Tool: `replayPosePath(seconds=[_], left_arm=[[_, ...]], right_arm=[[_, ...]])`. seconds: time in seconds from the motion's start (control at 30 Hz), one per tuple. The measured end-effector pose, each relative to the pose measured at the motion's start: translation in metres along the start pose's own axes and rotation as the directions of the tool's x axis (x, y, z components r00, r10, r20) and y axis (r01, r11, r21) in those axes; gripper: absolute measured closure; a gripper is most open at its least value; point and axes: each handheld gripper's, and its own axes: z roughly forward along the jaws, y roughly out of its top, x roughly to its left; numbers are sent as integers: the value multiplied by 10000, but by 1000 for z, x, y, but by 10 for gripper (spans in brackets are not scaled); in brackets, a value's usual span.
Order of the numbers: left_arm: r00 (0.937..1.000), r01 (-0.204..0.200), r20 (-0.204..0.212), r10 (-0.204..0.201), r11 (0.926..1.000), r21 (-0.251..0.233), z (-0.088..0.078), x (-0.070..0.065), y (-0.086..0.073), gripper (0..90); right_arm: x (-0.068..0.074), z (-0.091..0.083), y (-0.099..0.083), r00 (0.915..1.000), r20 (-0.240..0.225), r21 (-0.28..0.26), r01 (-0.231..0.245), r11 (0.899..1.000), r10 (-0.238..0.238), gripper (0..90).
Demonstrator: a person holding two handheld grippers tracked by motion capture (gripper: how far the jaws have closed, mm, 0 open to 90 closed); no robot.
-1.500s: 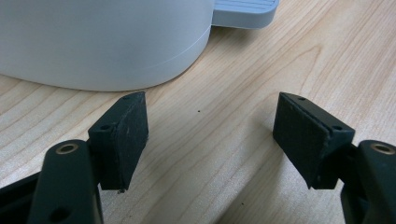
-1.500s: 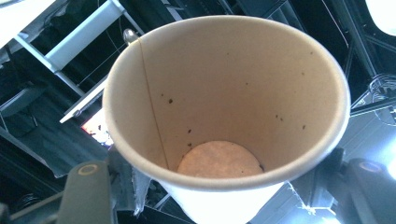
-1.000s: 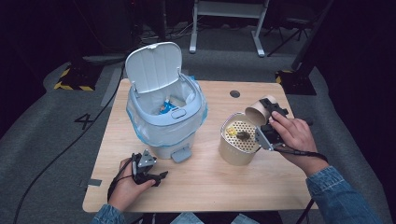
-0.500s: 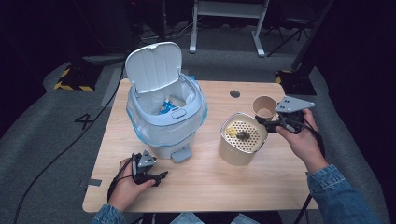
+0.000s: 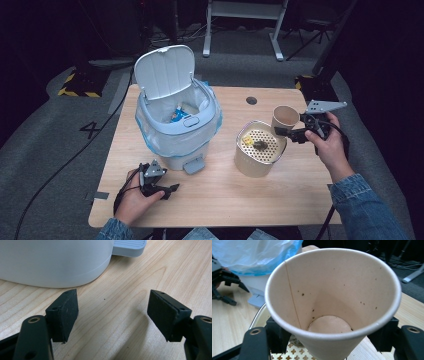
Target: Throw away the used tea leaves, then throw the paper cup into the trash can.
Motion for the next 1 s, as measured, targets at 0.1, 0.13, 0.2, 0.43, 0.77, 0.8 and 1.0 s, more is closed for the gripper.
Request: replayPosePath(seconds=[0.1,0.13,0.2,0.43,0.77,0.8,1.0], left_arm=[[9999,-131,-47,131,9999,47,0,-1,0,257],[9998,-171,-66,171,9998,54,0,-1,0,257],[9996,-280,-79,281,9996,93,1,-2,0,249],[9981,-561,-240,566,9981,236,2,-5,0,232],[9983,-527,-239,532,9983,232,2,-5,0,232],[9982,-536,-241,542,9983,224,2,-5,0,232],[9982,-537,-246,543,9983,231,2,-6,0,232]], right_arm=[[0,0,0,9999,-21,26,113,9999,-113,305],[0,0,1,9999,8,57,141,9999,-141,306],[0,0,2,9997,64,123,255,9996,-256,305],[1,-1,5,9991,242,188,344,9992,-348,304],[4,-5,17,9984,235,93,508,9987,-510,303],[4,-6,19,9983,233,47,540,9985,-541,303],[7,-5,36,9974,56,-111,719,9973,-718,301]])
